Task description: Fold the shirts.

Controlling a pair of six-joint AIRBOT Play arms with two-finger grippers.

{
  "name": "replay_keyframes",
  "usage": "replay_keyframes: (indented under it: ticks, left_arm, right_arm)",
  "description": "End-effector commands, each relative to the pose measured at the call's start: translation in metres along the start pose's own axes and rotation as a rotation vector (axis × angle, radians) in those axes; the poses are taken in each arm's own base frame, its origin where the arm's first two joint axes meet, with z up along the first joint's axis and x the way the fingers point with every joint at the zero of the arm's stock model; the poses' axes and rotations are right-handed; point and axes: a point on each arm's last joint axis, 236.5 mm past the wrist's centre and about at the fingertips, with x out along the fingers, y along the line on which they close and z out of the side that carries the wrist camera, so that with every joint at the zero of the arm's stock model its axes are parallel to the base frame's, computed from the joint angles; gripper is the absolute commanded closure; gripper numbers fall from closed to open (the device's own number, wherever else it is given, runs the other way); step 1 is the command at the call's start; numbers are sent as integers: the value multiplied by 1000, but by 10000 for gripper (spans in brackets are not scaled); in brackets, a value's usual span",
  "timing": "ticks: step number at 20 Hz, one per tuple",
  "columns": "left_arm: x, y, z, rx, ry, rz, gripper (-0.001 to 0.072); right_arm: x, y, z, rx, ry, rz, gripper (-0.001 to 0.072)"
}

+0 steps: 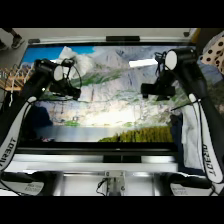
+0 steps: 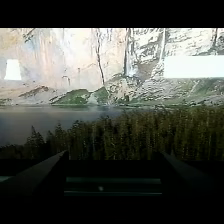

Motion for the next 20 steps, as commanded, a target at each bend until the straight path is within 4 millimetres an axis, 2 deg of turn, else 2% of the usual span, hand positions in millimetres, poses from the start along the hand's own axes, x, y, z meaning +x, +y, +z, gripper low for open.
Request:
replay_keyframes:
  ticks: [1, 11, 12, 13, 15, 16, 18, 20]
  left_arm:
    - [0, 0, 0, 0, 1, 0, 6]
    - [0, 0, 0, 0, 1, 0, 6]
    - [0, 0, 0, -3, 1, -1, 6]
    - [0, -4, 3, -39, -12, -15, 6]
    - [0, -15, 33, -64, -132, -65, 5]
    - [-2, -18, 43, -63, -177, -79, 5]
    - [-2, -20, 49, -57, -202, -83, 6]
    - [-1, -20, 65, -59, -263, -91, 6]
  right_arm:
    - [0, 0, 0, 0, 0, 0, 57]
    - [0, 0, 0, -1, 0, 0, 57]
    - [0, 1, 10, -1, -42, 2, 57]
    - [-2, 3, 29, -2, -124, 13, 57]
    - [-7, 10, 55, -3, -234, 40, 57]
    - [-7, 14, 57, -2, -244, 60, 57]
    - [-7, 14, 55, -6, -233, 57, 57]
    - [-6, 11, 53, -6, -223, 47, 57]
